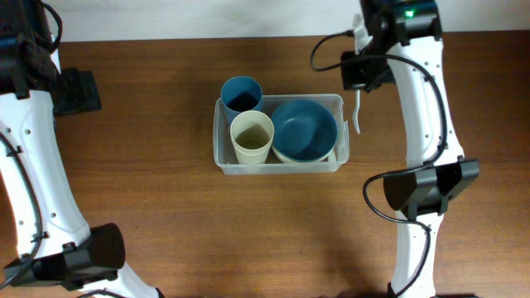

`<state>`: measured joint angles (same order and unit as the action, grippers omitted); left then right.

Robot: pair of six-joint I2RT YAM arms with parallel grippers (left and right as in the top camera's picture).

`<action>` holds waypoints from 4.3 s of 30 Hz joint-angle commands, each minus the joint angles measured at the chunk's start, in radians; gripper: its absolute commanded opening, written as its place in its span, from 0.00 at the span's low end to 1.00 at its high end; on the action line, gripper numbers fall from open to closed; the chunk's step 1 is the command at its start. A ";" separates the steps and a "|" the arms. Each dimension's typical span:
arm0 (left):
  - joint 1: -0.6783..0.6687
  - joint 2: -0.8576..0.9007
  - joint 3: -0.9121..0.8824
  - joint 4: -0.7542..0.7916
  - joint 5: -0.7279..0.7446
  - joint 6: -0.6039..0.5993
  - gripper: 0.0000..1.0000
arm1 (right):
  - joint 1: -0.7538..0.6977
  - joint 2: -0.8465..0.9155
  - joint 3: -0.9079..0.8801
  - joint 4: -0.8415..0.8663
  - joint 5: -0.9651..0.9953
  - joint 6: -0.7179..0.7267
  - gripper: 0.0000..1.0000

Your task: Pack container

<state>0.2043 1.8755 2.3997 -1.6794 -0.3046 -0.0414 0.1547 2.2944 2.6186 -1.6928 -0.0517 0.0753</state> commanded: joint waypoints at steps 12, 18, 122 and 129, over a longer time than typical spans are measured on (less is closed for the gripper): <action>0.002 -0.025 0.016 0.002 -0.014 0.001 1.00 | 0.035 0.002 -0.273 0.104 -0.106 -0.047 0.04; 0.001 -0.025 0.016 0.002 -0.014 0.001 1.00 | 0.035 0.002 -0.274 0.117 -0.107 -0.034 0.04; 0.002 -0.025 0.016 0.002 -0.014 0.001 1.00 | -0.083 -0.227 0.428 -0.006 -0.046 0.172 0.99; 0.001 -0.025 0.016 0.002 -0.014 0.001 1.00 | -0.083 -0.227 0.428 -0.006 -0.073 0.172 0.99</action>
<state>0.2043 1.8755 2.3997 -1.6794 -0.3042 -0.0418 0.0734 2.0647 3.0417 -1.6924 -0.1036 0.2569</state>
